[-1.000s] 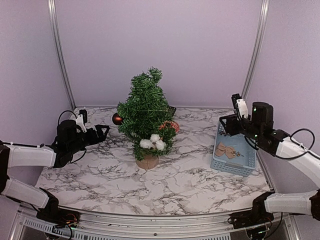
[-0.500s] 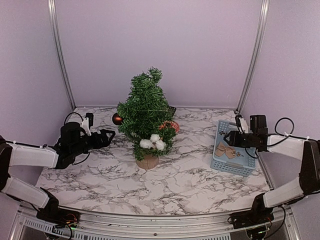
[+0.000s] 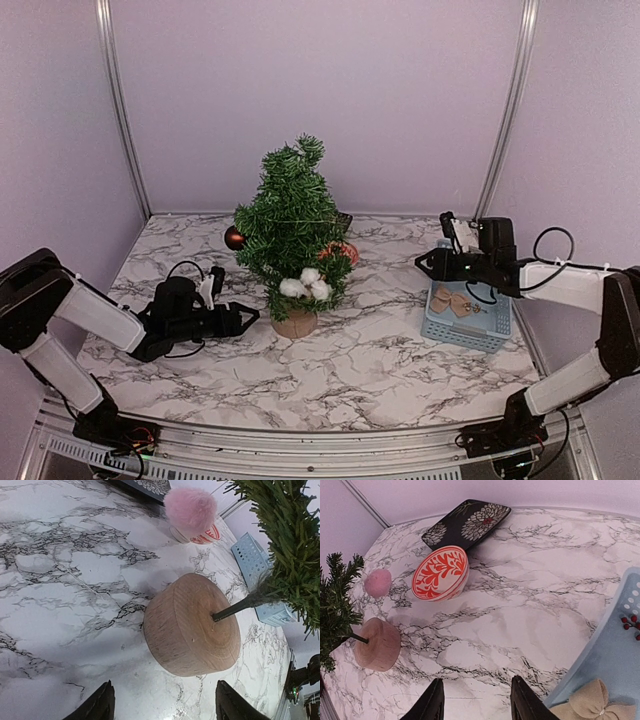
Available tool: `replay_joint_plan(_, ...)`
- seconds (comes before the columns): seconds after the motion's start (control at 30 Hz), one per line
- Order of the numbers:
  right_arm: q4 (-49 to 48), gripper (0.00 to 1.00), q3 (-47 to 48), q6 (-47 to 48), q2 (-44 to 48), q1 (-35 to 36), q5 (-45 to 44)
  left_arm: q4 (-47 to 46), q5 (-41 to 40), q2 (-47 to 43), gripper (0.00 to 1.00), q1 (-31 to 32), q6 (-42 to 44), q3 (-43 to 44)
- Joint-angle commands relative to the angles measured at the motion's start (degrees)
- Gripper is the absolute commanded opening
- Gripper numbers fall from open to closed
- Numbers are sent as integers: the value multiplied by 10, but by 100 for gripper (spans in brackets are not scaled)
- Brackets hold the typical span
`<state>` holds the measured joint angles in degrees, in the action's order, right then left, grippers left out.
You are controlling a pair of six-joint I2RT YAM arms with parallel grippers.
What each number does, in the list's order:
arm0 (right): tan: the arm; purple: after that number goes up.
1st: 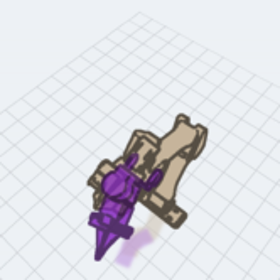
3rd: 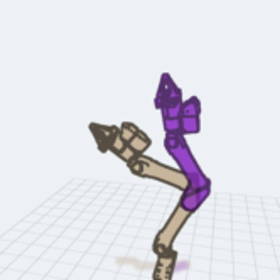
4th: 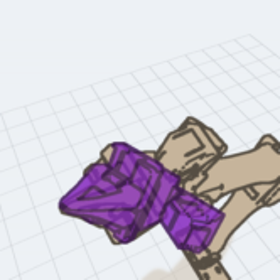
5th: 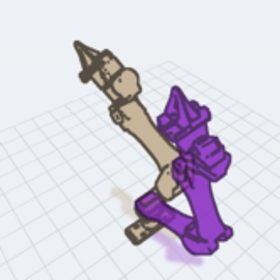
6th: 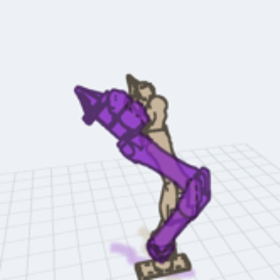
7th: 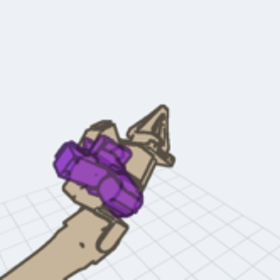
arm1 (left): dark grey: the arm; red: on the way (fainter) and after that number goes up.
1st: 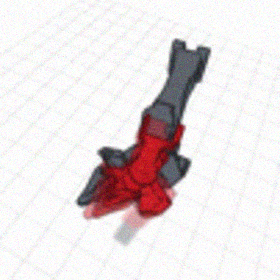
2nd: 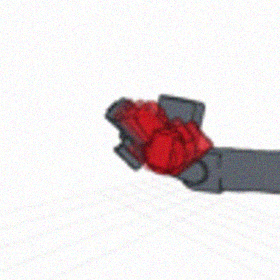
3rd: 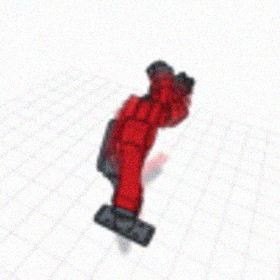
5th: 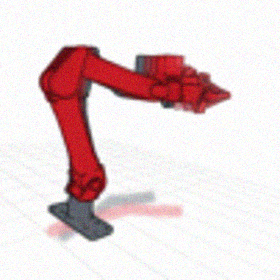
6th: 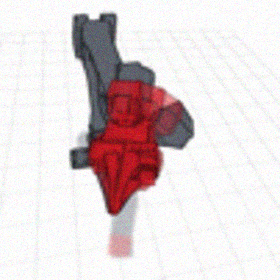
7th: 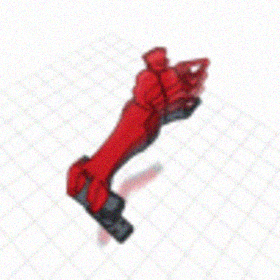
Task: Decorate the small christmas tree
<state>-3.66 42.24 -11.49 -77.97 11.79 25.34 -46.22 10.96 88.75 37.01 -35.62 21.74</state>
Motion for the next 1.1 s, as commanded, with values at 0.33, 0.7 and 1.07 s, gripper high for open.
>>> replay_joint_plan(0.33,-37,42,14,-19,-24,29,14,-153,30,155,43,28,-71,79)
replay_joint_plan(0.7,-48,39,6,-20,-35,30,29,-142,19,206,11,18,-63,124)
replay_joint_plan(1.07,-79,38,0,-30,-58,37,70,-84,86,272,3,-12,-14,229)
